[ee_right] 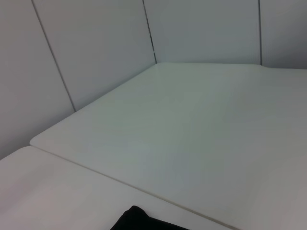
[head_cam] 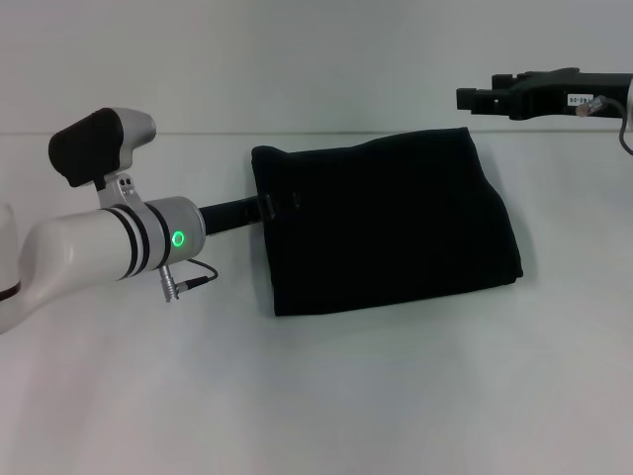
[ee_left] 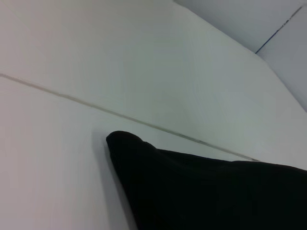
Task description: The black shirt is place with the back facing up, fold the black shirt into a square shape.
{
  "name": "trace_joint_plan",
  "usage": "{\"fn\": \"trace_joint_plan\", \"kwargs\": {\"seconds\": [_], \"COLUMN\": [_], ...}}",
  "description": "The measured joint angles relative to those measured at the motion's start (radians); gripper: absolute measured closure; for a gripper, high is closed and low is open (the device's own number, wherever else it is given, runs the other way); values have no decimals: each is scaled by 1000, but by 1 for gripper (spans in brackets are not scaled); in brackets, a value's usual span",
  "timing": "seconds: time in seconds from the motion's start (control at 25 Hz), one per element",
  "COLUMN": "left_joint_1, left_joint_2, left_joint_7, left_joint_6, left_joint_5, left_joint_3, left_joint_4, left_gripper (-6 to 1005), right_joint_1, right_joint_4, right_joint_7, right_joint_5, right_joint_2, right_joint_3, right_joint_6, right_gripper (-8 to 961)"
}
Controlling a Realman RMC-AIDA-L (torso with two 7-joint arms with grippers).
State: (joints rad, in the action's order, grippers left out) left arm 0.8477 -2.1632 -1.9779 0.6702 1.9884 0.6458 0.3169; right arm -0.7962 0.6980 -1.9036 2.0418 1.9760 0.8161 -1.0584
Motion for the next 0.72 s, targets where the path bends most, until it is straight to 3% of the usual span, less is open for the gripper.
{"fn": "trace_joint_plan", "kwargs": {"seconds": [0.16,0.6,0.72], "left_joint_1": [-1,-2,0], "left_joint_2": [0,0,0], "left_joint_7": [20,31,31], "left_joint_6": [-1,-42,-43], "left_joint_5": [-4,-2,1], "left_joint_3": [-2,0,0], "left_joint_4": [1,-19,-21], "left_gripper": [294,773,855], "right_joint_1": [0,-2,-3], "right_joint_4": [0,0,0], "right_joint_7": [0,1,1], "right_joint_5": [0,-1,-2], "right_joint_2": [2,5,6], "right_joint_3": [0,0,0], "right_joint_6": [1,22,30], "right_gripper": [253,254,253]}}
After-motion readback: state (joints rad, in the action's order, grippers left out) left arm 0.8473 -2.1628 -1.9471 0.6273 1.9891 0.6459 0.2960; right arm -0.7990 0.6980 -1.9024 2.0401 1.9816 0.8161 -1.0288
